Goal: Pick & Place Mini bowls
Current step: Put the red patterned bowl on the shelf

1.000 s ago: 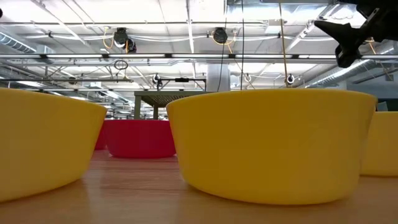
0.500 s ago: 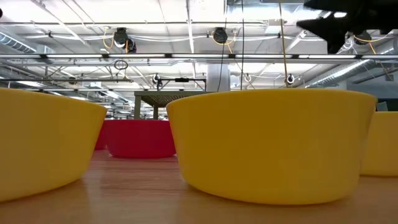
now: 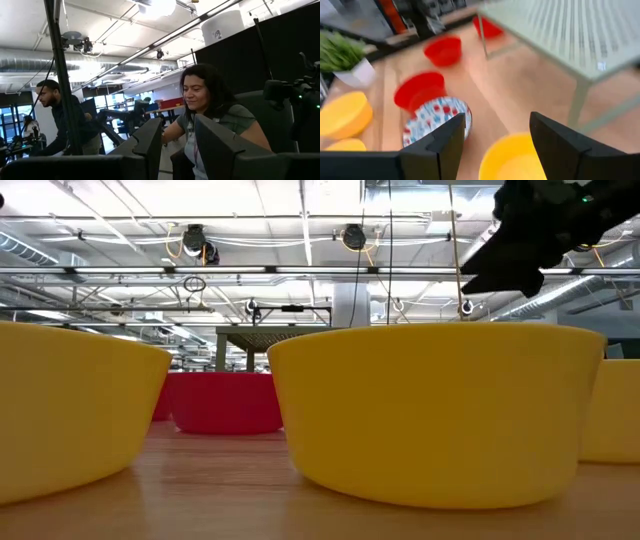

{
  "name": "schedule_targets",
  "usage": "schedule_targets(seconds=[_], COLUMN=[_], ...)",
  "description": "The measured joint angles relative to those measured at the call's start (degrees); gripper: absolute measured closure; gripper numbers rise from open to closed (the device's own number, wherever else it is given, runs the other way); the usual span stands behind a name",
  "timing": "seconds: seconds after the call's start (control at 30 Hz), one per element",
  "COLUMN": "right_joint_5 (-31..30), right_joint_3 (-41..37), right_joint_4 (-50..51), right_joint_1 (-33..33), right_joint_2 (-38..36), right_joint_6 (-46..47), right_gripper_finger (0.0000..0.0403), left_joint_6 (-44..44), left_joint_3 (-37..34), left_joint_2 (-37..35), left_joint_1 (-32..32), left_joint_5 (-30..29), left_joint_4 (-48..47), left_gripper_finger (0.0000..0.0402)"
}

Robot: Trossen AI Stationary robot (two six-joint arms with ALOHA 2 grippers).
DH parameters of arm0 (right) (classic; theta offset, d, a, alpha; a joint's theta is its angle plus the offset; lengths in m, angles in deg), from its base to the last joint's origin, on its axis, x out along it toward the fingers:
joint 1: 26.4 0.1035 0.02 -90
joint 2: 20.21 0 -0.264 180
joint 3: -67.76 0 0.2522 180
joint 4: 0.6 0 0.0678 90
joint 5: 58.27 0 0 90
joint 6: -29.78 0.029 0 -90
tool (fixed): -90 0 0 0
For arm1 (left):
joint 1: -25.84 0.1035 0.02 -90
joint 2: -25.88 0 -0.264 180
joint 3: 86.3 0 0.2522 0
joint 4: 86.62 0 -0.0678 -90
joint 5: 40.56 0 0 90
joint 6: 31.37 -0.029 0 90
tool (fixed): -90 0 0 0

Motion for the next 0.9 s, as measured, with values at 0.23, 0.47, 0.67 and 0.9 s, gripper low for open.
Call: schedule_targets(seconds=[0.23,0.47,0.67,0.9], right_joint_5=[6.86,14.97,14.62,8.97], right_joint_3=[6.43,7.21,7.21,7.21], right_joint_4=[20.38,35.53,38.54,37.30], right_joint_1=[-6.47,-11.11,-14.09,-16.25], right_joint_2=[3.67,7.28,11.28,16.95], right_joint_6=[7.55,11.90,7.14,-1.56], right_gripper_finger=[0.0190,0.0190,0.0190,0.0190], left_joint_6=[-0.02,-0.01,-0.02,-0.02], left_joint_3=[-0.01,-0.01,0.01,0.01], left_joint_2=[0.01,-0.02,-0.02,-0.02], left_joint_1=[0.00,0.00,0.00,0.00], left_joint_5=[-0.02,-0.02,-0.01,-0.02], left_joint_4=[-0.15,-0.13,-0.13,-0.11], left_gripper_finger=[0.0279,0.0279,0.0279,0.0279])
